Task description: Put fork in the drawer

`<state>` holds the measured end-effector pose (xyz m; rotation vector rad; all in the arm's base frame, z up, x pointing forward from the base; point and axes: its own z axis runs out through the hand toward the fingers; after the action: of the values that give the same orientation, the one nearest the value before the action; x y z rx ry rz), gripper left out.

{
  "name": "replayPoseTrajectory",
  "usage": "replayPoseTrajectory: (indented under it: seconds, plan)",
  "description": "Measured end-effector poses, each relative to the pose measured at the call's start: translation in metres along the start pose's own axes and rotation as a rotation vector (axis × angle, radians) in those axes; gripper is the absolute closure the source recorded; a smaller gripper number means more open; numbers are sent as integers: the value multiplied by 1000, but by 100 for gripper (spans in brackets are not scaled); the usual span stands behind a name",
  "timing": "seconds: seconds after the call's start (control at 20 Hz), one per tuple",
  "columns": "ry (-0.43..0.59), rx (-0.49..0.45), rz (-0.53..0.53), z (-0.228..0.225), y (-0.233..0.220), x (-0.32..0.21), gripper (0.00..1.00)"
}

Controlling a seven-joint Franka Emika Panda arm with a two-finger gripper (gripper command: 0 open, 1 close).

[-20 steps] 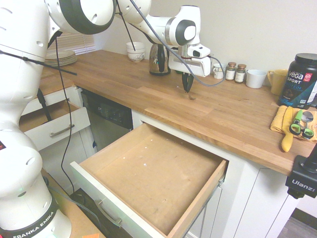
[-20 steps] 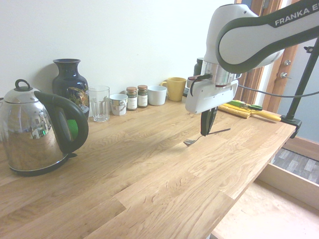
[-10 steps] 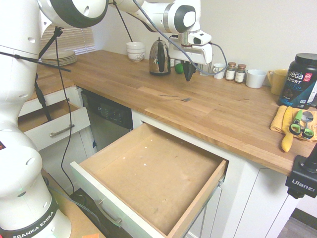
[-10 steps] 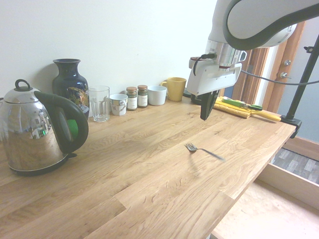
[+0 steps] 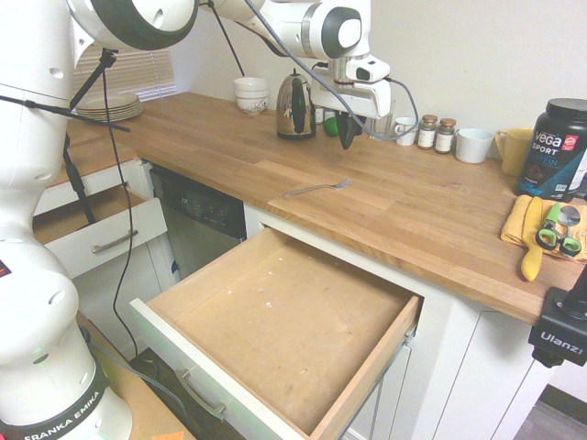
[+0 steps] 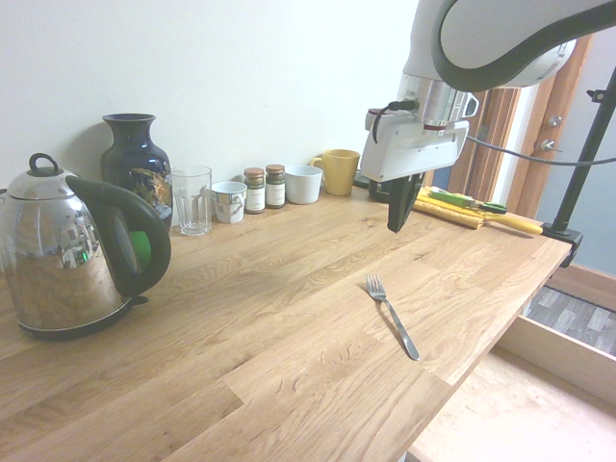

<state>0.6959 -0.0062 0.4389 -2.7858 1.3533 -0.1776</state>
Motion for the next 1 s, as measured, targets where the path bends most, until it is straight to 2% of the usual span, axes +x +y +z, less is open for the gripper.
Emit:
replayPoseTrajectory:
  seconds: [0.25, 0.5, 1.0]
  plan:
    - [-3, -46, 91, 21, -4, -15, 0]
    - [-5, -75, 136, 41, -10, -30, 0]
    - [28, -114, 251, 71, -12, -30, 0]
